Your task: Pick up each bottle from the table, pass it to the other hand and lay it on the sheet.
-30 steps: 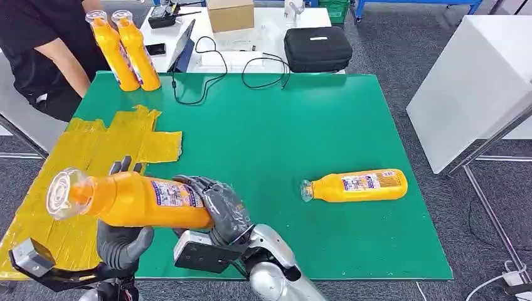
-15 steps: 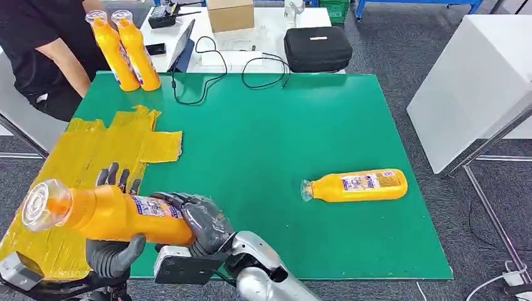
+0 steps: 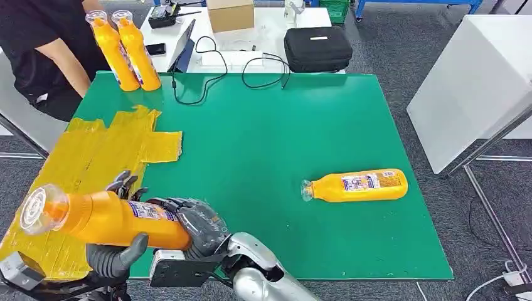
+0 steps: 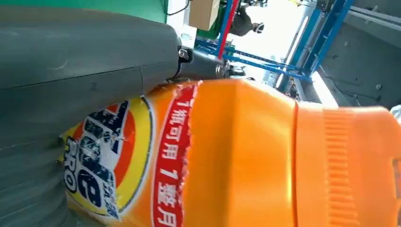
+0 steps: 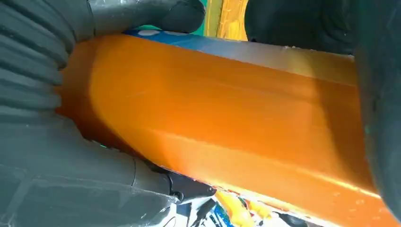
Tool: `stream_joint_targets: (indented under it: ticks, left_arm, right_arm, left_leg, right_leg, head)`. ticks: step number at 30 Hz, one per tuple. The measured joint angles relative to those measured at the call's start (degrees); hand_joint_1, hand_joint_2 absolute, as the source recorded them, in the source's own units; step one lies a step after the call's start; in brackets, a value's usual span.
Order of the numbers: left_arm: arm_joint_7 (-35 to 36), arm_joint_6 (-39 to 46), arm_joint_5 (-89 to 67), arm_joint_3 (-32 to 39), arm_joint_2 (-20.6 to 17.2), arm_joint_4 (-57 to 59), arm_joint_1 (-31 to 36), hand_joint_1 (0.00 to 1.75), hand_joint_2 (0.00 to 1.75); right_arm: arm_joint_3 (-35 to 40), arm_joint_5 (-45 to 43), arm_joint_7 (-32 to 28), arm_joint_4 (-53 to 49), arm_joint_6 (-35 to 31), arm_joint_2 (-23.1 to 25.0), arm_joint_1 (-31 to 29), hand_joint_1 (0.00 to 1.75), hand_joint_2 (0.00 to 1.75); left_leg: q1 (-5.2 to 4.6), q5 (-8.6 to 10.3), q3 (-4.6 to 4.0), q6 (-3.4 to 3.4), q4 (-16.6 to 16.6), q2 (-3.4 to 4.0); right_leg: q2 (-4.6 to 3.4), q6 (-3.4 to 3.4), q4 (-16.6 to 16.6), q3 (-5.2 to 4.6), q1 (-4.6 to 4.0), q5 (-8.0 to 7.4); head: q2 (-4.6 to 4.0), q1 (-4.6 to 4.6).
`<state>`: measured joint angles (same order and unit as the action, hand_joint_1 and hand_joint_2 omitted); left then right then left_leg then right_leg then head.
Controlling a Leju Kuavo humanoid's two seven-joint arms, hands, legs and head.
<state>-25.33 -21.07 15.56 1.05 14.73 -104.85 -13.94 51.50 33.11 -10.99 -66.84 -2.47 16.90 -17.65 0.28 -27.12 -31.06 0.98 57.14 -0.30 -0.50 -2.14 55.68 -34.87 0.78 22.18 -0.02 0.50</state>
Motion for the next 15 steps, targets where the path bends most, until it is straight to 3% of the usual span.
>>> stream_joint_targets:
  ticks: [10, 11, 12, 13, 14, 15]
  left_arm:
    - [-0.33, 0.15, -0.98, 0.0, 0.02, 0.17, 0.43, 1.75, 1.75]
    - [-0.33, 0.2, -1.03, 0.0, 0.02, 0.18, 0.48, 1.75, 1.75]
    - [-0.33, 0.31, -1.05, 0.0, 0.04, 0.17, 0.57, 1.75, 1.75]
    - [-0.33, 0.31, -1.09, 0.0, 0.11, 0.17, 0.64, 1.75, 1.75]
    - [-0.33, 0.31, -1.09, 0.0, 0.13, 0.2, 0.69, 1.75, 1.75]
    - [-0.33, 0.31, -1.09, 0.0, 0.13, 0.2, 0.84, 1.75, 1.75]
  right_arm:
    - [-0.02, 0.72, -0.22, 0.33, -0.17, -0.02, 0.02, 1.75, 1.75]
    - [-0.04, 0.81, -0.22, 0.33, -0.17, -0.02, 0.02, 1.54, 1.75]
    - [-0.07, 0.83, -0.17, 0.33, -0.17, -0.02, 0.03, 0.26, 1.75]
    - [-0.11, 0.85, -0.15, 0.33, -0.22, -0.02, 0.03, 0.26, 1.75]
    - [-0.2, 1.03, -0.17, 0.33, -0.54, -0.02, 0.05, 0.0, 1.75]
    - [-0.28, 1.29, -0.2, 0.33, -0.79, -0.02, 0.06, 0.0, 1.75]
  left_leg:
    - [0.0, 0.0, 0.03, 0.0, 0.0, 0.03]
    - [0.0, 0.0, 0.03, 0.0, 0.0, 0.03]
    - [0.0, 0.0, 0.03, 0.0, 0.0, 0.03]
    - [0.0, 0.0, 0.03, 0.0, 0.0, 0.03]
    - [0.0, 0.0, 0.03, 0.0, 0.0, 0.03]
    - [0.0, 0.0, 0.03, 0.0, 0.0, 0.03]
  right_leg:
    - [-0.01, 0.0, 0.0, -0.01, -0.01, 0.0]
    - [-0.01, 0.0, 0.0, -0.01, -0.01, 0.0]
    - [-0.01, 0.0, 0.0, -0.01, -0.01, 0.0]
    - [-0.01, 0.0, 0.0, -0.01, -0.01, 0.0]
    - [-0.01, 0.0, 0.0, -0.01, -0.01, 0.0]
    - [-0.01, 0.0, 0.0, -0.01, -0.01, 0.0]
  head:
    - [0.0, 0.0]
    - [0.0, 0.0]
    - [0.0, 0.0]
    - [0.0, 0.0]
    - [0.0, 0.0]
    - [0.0, 0.0]
